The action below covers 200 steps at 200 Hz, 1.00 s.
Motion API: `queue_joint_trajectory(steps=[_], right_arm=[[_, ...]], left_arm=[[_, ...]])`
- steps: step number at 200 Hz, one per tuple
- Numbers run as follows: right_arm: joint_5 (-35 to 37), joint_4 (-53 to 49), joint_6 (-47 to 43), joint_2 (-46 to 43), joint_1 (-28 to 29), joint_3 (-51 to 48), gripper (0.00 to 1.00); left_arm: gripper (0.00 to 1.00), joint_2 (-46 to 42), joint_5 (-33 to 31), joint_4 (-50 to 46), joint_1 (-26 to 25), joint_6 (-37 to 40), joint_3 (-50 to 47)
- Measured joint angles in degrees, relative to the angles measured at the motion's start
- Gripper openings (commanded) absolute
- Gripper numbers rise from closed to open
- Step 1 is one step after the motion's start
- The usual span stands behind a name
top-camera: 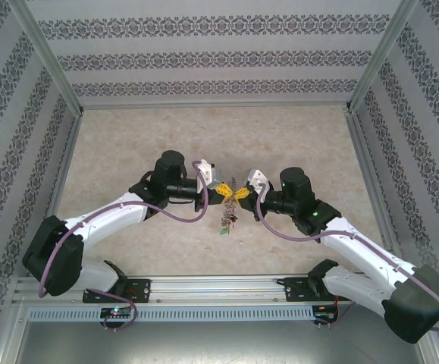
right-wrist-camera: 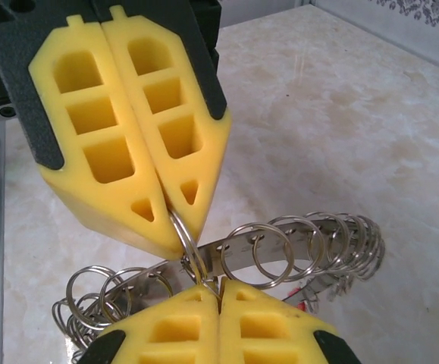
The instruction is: Put the keys on the keyring
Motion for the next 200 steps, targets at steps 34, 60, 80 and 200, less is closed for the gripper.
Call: queue_joint_trajectory(steps=[34,60,80,200], right_arm=[[2.10,-4.02,-0.09,1.11,0.04,2.03,0.00],[4.13,-5.14,-0.09,1.31,0.85,2.34,0.00],[5.25,-5.90,-0.35,1.44,1.22,2.56,0.00],[8.55,-9.40,-1.66,2.99,3.52,5.05,0.00]], left_arm=[[0.00,1.27,-0.68,1.29,0.00,0.02,-0.57],[0.00,1.40,-1.44,2.08,0.00,0.02,-1.38],[0.04,1.92,-1.57,2.08,0.00,0.04,-1.42],[0.00,3.26,-2.97,-5.95,0.00,6.34,0.68]])
